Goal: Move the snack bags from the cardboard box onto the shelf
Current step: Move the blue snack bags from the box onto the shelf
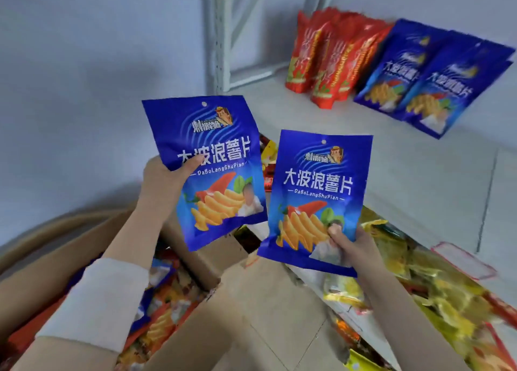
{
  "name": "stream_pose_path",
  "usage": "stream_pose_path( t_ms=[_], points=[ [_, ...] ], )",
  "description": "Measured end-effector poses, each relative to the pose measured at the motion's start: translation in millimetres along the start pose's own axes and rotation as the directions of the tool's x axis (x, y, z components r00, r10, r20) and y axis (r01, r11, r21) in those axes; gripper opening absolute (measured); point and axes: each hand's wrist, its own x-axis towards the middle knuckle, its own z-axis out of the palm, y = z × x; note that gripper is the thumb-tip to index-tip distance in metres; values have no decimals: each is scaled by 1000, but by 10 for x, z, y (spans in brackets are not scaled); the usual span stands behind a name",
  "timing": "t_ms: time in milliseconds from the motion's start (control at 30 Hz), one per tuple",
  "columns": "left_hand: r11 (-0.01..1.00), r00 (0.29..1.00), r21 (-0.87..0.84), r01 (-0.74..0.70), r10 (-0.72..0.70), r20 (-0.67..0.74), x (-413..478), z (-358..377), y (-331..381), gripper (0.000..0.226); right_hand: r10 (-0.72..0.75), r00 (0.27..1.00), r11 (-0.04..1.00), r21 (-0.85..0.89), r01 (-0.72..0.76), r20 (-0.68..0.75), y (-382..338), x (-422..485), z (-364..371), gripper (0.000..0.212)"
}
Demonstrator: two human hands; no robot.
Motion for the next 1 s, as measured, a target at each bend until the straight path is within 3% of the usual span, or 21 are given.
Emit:
stream_pose_path(
  t_ms=[300, 433, 500, 600, 767, 1000],
  points=[
    [973, 927, 30, -227, 206, 315, 263, 2102, 584, 16, -52, 960, 982, 161, 100, -276, -315, 405, -1478, 13],
    [961, 855, 34, -275, 229, 465, 570, 2969, 634, 15, -63, 924, 971, 191, 144, -378, -470, 782, -1884, 16],
    [956, 823, 1, -292, 251, 509, 784, 3400, 655, 25, -73, 913, 965, 201, 166, -402, -554, 1061, -2015, 16],
    [947, 792, 11, -320, 261, 551, 1226, 4021, 668, 20, -78, 902, 960, 211, 182, -425, -673, 1577, -2167, 16],
    [969, 732, -51, -243, 218, 646, 2047, 5002, 571, 18, -54, 872, 958, 220, 182, -487, -837, 2532, -2321, 25],
    [987, 701, 18, -159, 100, 706, 2760, 6077, 280, 33, -28, 813, 975, 162, 150, -582, -879, 3603, -2481, 12]
  ],
)
